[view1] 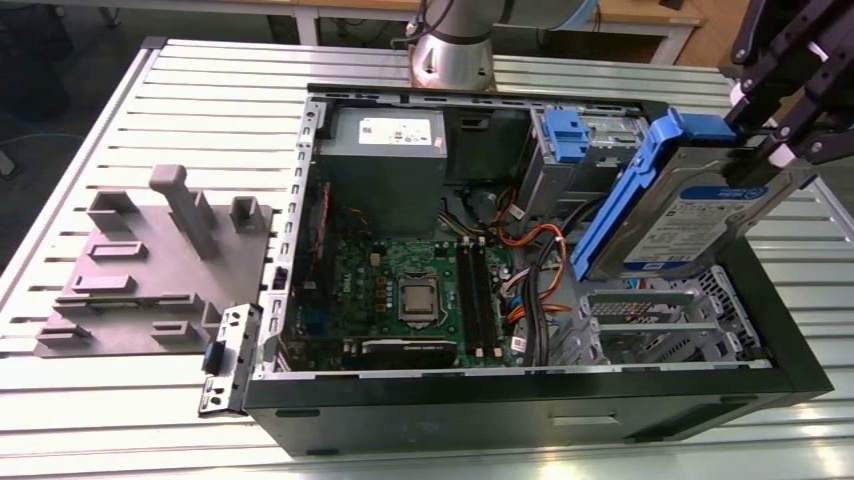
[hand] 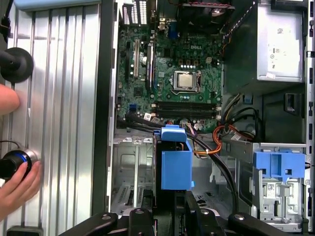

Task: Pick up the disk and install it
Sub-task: 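Pick up the disk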

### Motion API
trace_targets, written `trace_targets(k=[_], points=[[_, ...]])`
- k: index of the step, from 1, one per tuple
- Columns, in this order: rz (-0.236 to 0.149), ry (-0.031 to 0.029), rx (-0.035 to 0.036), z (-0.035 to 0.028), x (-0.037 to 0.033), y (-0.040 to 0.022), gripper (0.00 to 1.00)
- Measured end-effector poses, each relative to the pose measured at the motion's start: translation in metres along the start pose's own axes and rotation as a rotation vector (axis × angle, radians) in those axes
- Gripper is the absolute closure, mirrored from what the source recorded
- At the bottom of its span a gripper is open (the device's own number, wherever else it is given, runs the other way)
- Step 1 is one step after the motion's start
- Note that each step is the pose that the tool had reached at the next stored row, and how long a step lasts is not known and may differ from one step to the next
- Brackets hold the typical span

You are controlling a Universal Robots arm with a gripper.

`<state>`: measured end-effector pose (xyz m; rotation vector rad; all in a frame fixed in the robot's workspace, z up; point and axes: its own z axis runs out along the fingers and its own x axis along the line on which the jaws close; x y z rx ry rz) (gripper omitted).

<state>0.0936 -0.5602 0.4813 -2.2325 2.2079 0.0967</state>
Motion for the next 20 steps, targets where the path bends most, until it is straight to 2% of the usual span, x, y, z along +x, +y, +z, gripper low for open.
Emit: trace_targets(k=[6,15,20], points=[[0.0,0.0001,0.0,0.0002,0.0013,-0.0009,0.65],[0.0,0.0,0.0,0.0005,0.008,-0.0009,0.65],[0.0,0.0,0.0,0.0005,0.0081,-0.0012,0.65]])
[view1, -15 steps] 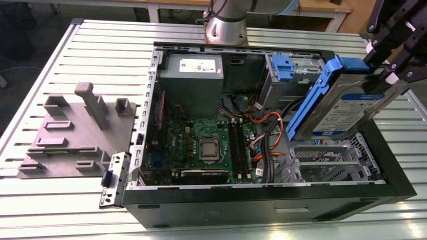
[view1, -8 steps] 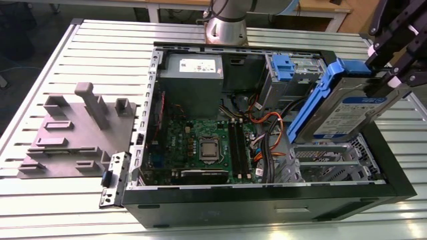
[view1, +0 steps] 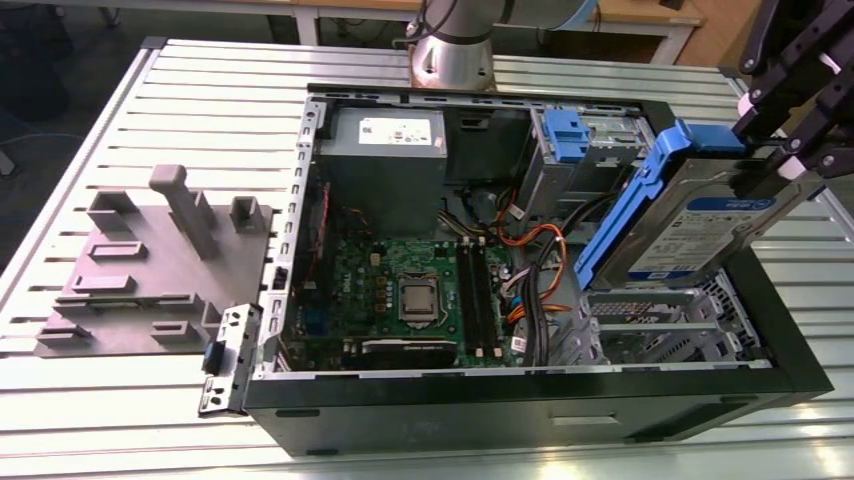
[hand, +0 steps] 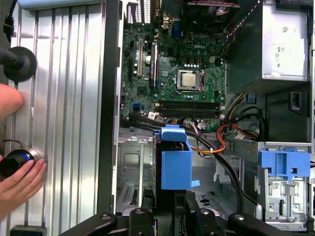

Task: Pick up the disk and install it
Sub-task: 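Pick up the disk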

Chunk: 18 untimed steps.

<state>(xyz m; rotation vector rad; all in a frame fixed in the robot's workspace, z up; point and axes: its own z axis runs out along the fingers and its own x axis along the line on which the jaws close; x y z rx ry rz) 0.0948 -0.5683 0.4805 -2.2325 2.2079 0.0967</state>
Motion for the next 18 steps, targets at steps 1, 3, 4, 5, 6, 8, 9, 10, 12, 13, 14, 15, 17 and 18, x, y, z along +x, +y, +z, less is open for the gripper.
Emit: trace_targets(k=[1,3,4,5,6,8,9,10,12,13,14,15,17,18], points=[[0.0,0.0,0.0,0.0,0.0,0.0,0.65],[0.0,0.0,0.0,0.0,0.0,0.0,0.65],[0.0,0.0,0.0,0.0,0.0,0.0,0.65],[0.0,-0.0001,0.0,0.0,0.0,-0.0001,0.65],[0.0,0.0,0.0,0.0,0.0,-0.0001,0.65],[0.0,0.0,0.0,0.0,0.0,-0.0002,0.65],[0.0,0.0,0.0,0.0,0.0,-0.0009,0.65],[0.0,0.0,0.0,0.0,0.0001,-0.0019,0.65],[0.0,-0.0001,-0.0001,0.0,0.0,-0.0044,0.65],[0.0,-0.0001,0.0,0.0002,0.0,-0.0052,0.65],[0.0,0.0,0.0,0.0005,0.0,-0.0056,0.65],[0.0,0.0,-0.0001,0.0011,0.0003,-0.0057,0.65],[0.0,0.0,0.0,0.0023,0.0013,-0.0057,0.65],[0.0,0.0002,0.0,0.0028,0.0021,-0.0058,0.65]])
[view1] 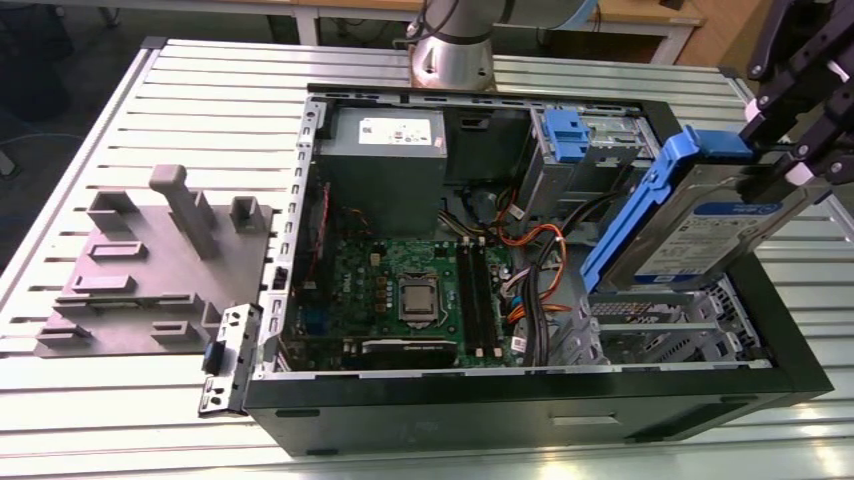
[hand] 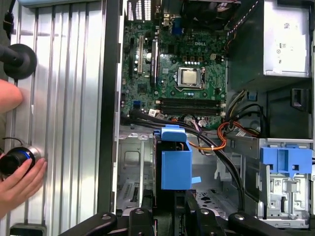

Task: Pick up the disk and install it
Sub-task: 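Pick up the disk, then insert the disk into the insertion slot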

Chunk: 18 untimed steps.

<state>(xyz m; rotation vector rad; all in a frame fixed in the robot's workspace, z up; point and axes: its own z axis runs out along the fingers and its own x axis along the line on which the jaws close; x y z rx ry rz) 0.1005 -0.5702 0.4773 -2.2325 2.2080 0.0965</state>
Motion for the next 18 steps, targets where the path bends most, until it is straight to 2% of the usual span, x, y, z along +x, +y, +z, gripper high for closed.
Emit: trace_targets(k=[6,18], points=[[0.0,-0.0002,-0.0004,0.0068,0.0049,-0.0014,0.65],[0.0,-0.0002,-0.0051,0.0136,0.0099,-0.0121,0.65]])
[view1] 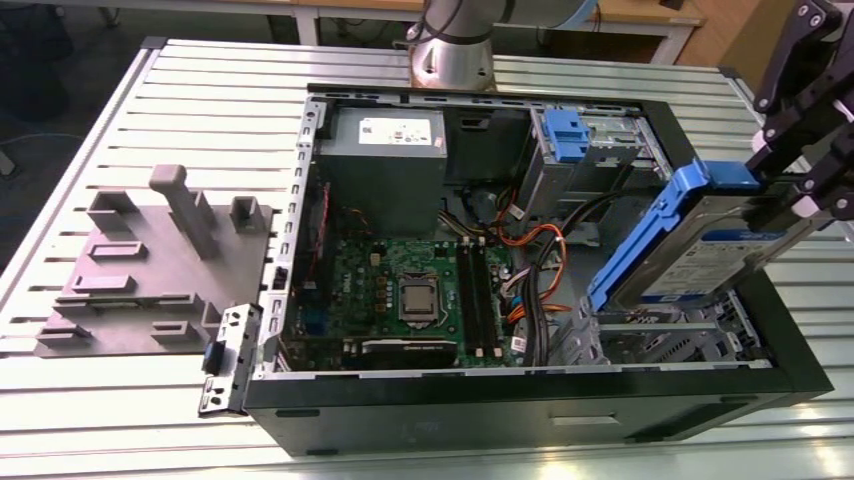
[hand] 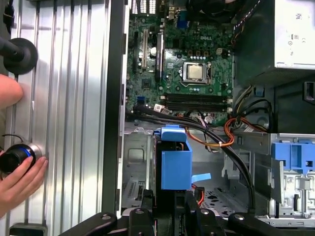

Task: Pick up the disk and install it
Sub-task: 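Insert the disk into the insertion slot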

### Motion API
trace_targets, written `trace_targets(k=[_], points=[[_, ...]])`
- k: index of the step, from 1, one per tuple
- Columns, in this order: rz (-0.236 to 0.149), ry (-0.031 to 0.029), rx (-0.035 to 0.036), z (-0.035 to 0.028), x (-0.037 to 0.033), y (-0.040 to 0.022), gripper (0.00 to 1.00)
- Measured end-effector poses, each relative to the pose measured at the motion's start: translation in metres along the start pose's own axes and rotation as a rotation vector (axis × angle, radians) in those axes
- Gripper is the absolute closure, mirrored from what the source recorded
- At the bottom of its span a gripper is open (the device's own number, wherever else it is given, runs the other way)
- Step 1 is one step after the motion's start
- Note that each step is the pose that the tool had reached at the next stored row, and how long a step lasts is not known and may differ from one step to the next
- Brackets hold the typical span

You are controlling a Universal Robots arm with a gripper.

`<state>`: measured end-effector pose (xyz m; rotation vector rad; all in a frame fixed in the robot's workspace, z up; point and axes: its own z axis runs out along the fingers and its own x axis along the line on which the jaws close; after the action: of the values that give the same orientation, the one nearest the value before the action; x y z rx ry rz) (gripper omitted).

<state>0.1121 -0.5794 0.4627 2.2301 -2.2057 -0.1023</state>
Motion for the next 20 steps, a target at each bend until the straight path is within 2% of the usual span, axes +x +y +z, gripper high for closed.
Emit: trace_targets(k=[8,12,20], points=[[0.0,0.0,-0.0025,0.0046,0.0018,-0.0069,0.65],[0.0,0.0,-0.0025,0.0046,0.0018,-0.007,0.65],[0.0,-0.0001,-0.0025,0.0088,0.002,-0.0073,0.65]])
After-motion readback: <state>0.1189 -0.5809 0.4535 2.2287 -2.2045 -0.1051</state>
